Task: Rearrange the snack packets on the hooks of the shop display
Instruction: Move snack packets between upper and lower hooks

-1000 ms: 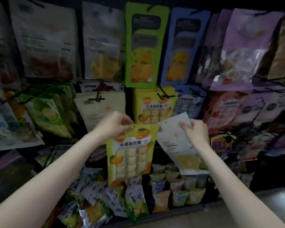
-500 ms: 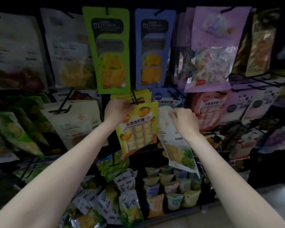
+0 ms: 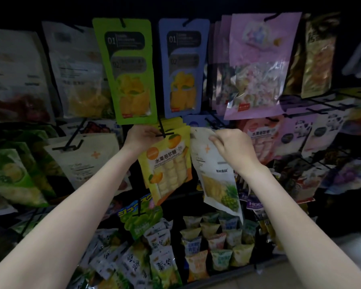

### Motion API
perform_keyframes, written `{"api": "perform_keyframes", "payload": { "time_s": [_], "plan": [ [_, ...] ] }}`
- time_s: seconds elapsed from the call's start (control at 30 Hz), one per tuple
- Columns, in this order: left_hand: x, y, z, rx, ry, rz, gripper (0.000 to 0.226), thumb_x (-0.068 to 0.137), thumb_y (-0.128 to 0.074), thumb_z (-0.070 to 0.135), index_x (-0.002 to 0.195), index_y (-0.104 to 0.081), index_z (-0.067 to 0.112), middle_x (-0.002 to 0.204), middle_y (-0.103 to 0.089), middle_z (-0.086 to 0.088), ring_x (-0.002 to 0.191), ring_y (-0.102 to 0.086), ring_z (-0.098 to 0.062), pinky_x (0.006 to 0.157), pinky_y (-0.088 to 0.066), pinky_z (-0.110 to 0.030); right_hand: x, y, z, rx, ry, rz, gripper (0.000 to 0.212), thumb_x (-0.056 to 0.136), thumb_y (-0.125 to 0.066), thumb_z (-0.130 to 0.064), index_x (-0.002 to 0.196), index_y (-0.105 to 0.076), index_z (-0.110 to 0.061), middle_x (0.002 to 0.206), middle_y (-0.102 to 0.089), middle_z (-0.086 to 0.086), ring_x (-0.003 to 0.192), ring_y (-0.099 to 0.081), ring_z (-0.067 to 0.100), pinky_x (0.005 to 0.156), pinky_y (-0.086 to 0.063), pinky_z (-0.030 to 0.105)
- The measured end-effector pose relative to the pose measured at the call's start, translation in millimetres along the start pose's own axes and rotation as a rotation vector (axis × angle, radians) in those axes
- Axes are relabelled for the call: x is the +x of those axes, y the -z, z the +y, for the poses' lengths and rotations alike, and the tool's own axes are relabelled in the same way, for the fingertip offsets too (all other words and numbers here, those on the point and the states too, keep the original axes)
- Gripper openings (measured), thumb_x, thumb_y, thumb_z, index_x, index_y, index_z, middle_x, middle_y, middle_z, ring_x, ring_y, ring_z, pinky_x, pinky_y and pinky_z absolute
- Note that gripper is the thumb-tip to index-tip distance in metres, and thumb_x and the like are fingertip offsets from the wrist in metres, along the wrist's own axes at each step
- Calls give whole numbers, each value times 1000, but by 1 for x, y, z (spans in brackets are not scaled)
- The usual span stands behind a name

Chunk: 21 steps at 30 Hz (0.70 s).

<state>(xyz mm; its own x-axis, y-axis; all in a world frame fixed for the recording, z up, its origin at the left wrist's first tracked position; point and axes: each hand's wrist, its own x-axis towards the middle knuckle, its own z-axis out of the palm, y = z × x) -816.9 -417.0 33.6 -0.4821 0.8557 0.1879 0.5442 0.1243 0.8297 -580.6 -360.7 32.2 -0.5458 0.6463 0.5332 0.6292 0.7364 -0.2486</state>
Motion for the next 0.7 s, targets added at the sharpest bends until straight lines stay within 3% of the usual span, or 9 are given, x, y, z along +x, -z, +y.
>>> {"api": "perform_keyframes", "payload": {
  "time_s": [0.07, 0.17, 0.23, 0.33, 0.47, 0.53, 0.57, 0.63, 0.7],
  "plan": [
    [2, 2, -3, -72, 24, -18, 12, 80, -71, 9, 90, -68, 11, 74, -59, 6, 69, -52, -2, 55, -41, -4, -2, 6, 3, 16, 47, -11, 38, 95, -52, -23, 60, -37, -16, 57, -40, -2, 62, -53, 29, 55, -31, 31],
    [3, 3, -7, -86, 73, -40, 14, 85, -66, 7, 98, -68, 11, 80, -60, 3, 75, -55, -8, 54, -39, 0, -4, 13, 5, 49, 70, 7, 49, 94, -54, -23, 54, -26, -26, 53, -31, -12, 59, -43, 19, 56, -28, 30],
    [10, -2, -8, 69, 33, 44, 15, 89, -58, 6, 96, -70, 12, 92, -66, -3, 92, -61, -19, 68, -45, -15, -5, 15, 2, 40, 81, -4, 50, 94, -54, -25, 54, -24, -26, 52, -31, -11, 59, -42, 19, 55, -28, 31],
    [7, -11, -1, 284, 24, 174, 24, 91, -50, 7, 106, -68, 10, 109, -68, -7, 100, -62, -26, 70, -47, -29, -6, 17, -4, 60, 96, -11, 46, 94, -54, -26, 55, -29, -21, 53, -35, -7, 59, -45, 22, 54, -32, 32],
    [-20, -12, -13, 160, -77, 340, 25, 89, -52, 7, 113, -58, 11, 115, -60, -8, 102, -57, -32, 84, -49, -46, -2, 30, -7, 224, 112, 73, 51, 91, -59, -22, 53, -26, -20, 46, -30, -8, 44, -36, 5, 49, -27, 24],
    [-40, -7, -20, 104, -187, 430, 23, 89, -50, 8, 112, -54, 10, 111, -54, -8, 105, -52, -25, 85, -45, -39, 4, 36, -10, 274, 125, 114, 50, 90, -60, -20, 53, -27, -17, 46, -26, -5, 44, -35, 4, 47, -25, 18],
    [-50, -3, -20, 24, -206, 414, 21, 91, -49, 9, 113, -52, 10, 107, -54, -4, 102, -53, -16, 81, -44, -29, 7, 39, -13, 303, 134, 133, 50, 90, -61, -19, 53, -27, -17, 47, -25, -4, 44, -35, 4, 47, -25, 17],
    [-66, 5, -14, -129, -201, 284, 19, 96, -46, 15, 115, -46, 13, 97, -54, 6, 89, -54, 8, 68, -40, -8, 14, 43, -22, 361, 168, 172, 50, 90, -60, -20, 52, -27, -20, 47, -26, -4, 46, -35, 7, 47, -24, 18],
    [-70, 14, -10, -230, -213, 154, 29, 97, -48, 25, 123, -40, 17, 105, -56, 5, 95, -55, 5, 68, -40, -2, 20, 49, -36, 363, 227, 205, 45, 89, -56, -23, 50, -35, -13, 46, -33, 1, 48, -37, 15, 47, -22, 21]
  ]
}}
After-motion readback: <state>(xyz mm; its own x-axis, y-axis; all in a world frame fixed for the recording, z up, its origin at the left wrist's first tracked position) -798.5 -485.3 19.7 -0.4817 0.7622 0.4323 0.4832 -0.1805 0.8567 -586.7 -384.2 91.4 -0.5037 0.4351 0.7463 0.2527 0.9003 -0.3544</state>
